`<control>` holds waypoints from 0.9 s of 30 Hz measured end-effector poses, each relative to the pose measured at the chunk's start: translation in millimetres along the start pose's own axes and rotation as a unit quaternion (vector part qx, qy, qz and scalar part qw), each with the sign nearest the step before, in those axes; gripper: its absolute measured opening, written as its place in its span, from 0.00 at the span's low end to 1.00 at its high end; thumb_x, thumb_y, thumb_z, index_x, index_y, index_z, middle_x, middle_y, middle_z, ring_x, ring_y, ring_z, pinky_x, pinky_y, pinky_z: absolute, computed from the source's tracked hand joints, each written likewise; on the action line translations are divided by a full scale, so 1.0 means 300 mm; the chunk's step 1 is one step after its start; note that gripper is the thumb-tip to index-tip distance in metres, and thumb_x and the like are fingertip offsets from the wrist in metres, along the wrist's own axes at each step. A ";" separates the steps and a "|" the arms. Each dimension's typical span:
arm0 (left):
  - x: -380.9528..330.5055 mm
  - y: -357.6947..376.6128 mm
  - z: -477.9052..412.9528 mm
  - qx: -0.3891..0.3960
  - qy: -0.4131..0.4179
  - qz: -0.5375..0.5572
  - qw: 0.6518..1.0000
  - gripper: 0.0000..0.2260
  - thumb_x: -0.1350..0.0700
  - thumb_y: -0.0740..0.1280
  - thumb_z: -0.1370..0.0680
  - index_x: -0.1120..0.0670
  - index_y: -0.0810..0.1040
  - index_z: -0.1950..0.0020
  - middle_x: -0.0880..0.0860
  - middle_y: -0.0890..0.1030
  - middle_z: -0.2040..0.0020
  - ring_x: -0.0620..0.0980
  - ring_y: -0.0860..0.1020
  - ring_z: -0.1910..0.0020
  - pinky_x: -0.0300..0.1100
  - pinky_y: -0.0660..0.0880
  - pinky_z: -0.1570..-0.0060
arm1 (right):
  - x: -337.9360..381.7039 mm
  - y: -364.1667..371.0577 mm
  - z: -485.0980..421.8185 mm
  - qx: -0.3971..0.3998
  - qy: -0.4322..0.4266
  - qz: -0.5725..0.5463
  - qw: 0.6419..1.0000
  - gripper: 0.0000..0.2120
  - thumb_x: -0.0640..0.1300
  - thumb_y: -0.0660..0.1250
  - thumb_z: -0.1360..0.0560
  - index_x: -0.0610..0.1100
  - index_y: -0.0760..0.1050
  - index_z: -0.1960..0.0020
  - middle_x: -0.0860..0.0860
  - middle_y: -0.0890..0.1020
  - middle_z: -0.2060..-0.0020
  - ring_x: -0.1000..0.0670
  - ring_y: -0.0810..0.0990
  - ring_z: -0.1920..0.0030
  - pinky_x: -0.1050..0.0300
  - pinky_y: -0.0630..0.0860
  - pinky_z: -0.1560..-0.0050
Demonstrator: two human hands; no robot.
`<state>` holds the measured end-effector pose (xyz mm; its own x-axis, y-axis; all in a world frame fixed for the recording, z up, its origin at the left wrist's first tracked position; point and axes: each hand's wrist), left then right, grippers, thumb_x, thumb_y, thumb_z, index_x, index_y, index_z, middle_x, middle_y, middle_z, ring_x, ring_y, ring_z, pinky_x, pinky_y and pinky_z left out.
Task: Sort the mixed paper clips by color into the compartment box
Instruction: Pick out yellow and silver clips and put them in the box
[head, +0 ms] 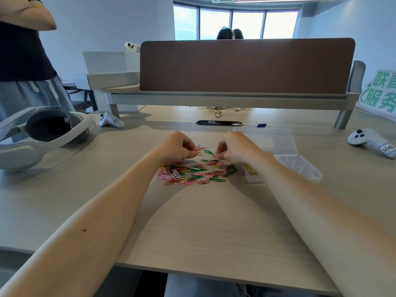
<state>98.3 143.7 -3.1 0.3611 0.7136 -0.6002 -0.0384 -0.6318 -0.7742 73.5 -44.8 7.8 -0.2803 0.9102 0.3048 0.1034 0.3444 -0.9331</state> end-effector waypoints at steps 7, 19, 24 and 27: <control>0.015 0.002 -0.003 0.006 0.015 -0.033 0.999 0.05 0.63 0.71 0.26 0.57 0.84 0.51 0.51 0.82 0.60 0.46 0.79 0.62 0.39 0.77 0.54 | 0.013 0.004 -0.002 0.054 -0.004 0.024 0.998 0.09 0.46 0.74 0.28 0.44 0.83 0.50 0.49 0.83 0.54 0.50 0.80 0.54 0.54 0.79 0.51; 0.006 0.000 0.004 0.039 0.034 -0.076 0.996 0.11 0.68 0.65 0.25 0.56 0.85 0.53 0.49 0.81 0.57 0.40 0.76 0.61 0.31 0.73 0.59 | 0.019 0.016 0.003 0.065 0.019 0.043 0.997 0.07 0.46 0.74 0.28 0.45 0.82 0.53 0.48 0.82 0.56 0.48 0.80 0.55 0.54 0.78 0.55; -0.008 -0.001 0.006 0.047 0.036 -0.100 0.993 0.11 0.68 0.67 0.27 0.55 0.85 0.55 0.51 0.83 0.56 0.45 0.79 0.55 0.34 0.75 0.56 | 0.027 0.017 0.004 0.083 0.014 0.049 0.995 0.02 0.44 0.72 0.26 0.45 0.81 0.55 0.48 0.81 0.55 0.48 0.80 0.55 0.54 0.78 0.55; -0.013 -0.004 0.007 0.055 0.047 -0.109 0.991 0.04 0.60 0.71 0.27 0.55 0.85 0.53 0.51 0.84 0.55 0.47 0.80 0.56 0.38 0.79 0.52 | 0.030 0.016 0.008 0.084 0.011 0.049 0.995 0.02 0.43 0.71 0.26 0.46 0.79 0.56 0.49 0.81 0.56 0.48 0.79 0.55 0.55 0.76 0.57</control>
<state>94.9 142.3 -0.4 0.4575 0.7948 -0.3987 -0.0493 -0.4250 -0.9038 69.3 -35.5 5.6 -0.2555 0.9430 0.2132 -0.0331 0.2119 -0.9767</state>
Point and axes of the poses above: each hand's wrist, its own z-axis away from the middle knuckle, its own y-axis out of the palm, x = y × z
